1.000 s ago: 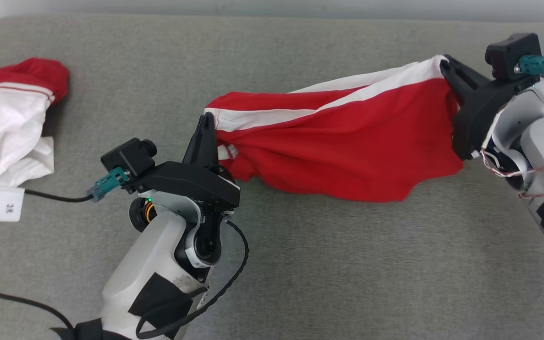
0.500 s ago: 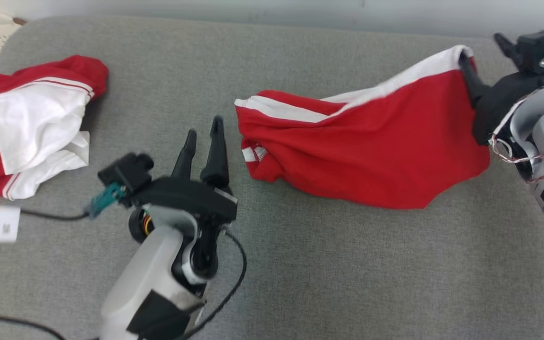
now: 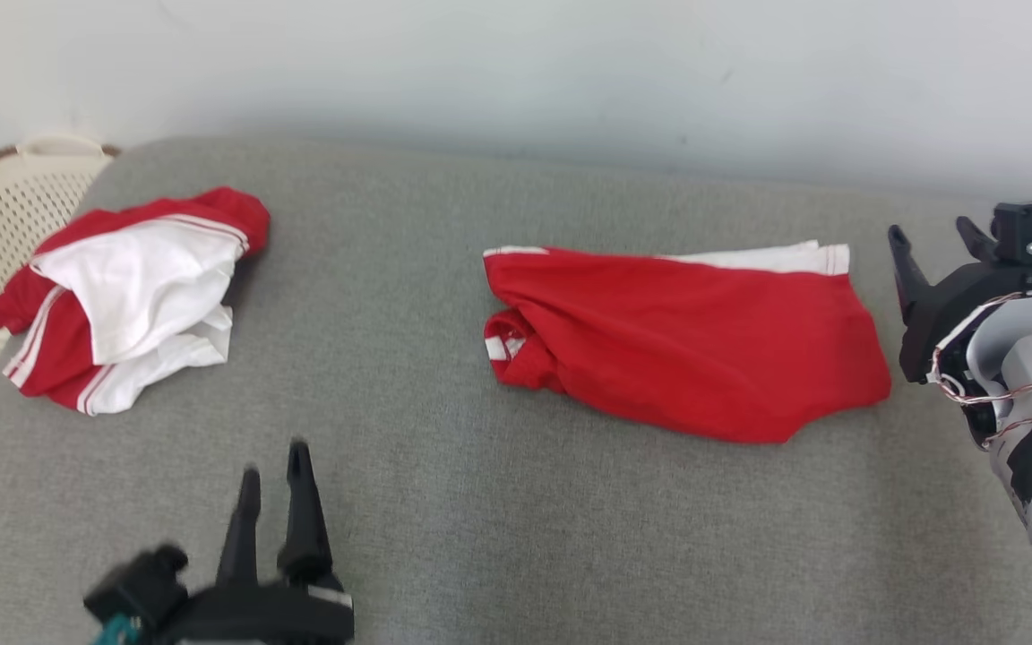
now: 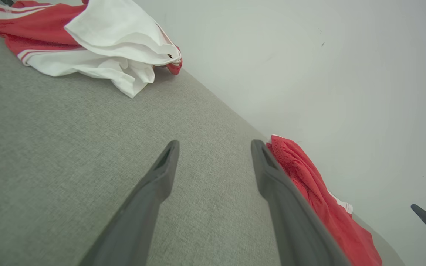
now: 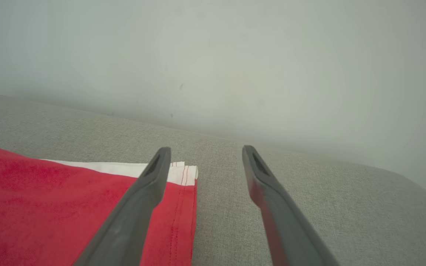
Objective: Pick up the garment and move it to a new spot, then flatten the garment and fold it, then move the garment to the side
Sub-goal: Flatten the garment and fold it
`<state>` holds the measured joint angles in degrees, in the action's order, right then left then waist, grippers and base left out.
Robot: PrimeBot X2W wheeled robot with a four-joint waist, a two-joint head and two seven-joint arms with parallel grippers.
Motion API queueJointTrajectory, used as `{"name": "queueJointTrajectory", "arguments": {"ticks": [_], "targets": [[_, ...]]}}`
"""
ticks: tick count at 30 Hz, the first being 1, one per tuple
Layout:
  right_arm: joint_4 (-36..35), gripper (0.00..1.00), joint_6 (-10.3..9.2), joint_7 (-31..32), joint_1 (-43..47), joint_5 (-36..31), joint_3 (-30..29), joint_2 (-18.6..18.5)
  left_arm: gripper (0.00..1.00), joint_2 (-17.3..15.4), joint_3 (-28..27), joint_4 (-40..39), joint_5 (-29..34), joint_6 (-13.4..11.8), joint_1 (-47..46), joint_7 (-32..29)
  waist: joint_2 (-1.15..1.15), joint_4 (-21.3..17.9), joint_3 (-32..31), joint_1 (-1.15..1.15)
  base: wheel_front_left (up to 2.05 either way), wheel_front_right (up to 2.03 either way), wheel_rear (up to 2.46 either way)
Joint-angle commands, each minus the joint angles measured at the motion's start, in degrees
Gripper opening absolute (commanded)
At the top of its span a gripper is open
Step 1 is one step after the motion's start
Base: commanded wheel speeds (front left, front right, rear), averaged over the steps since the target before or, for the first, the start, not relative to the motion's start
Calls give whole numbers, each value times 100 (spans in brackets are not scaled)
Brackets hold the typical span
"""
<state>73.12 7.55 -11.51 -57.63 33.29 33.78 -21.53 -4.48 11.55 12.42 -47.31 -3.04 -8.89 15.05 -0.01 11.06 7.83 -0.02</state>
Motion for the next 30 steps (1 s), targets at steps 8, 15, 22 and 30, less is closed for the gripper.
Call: {"name": "queueJointTrajectory", "arguments": {"ticks": [8,15,22,30], "targets": [[106,100,-9,382,298,200,-559,14,100,83,176,-572,231,-49,532,20,1,258,-338,2,0,0,0],[86,100,-9,942,1049,263,-1295,77,100,-48,-174,-1275,1246,120,782,20,1,353,-407,2,0,0,0],[82,100,-9,961,1458,165,-2107,179,100,84,-283,-1749,1701,251,1093,20,1,573,-217,2,0,0,0],[85,100,-9,1005,1447,-187,-3091,283,100,152,-159,-1872,1780,211,1151,20,1,920,17,2,0,0,0]]}}
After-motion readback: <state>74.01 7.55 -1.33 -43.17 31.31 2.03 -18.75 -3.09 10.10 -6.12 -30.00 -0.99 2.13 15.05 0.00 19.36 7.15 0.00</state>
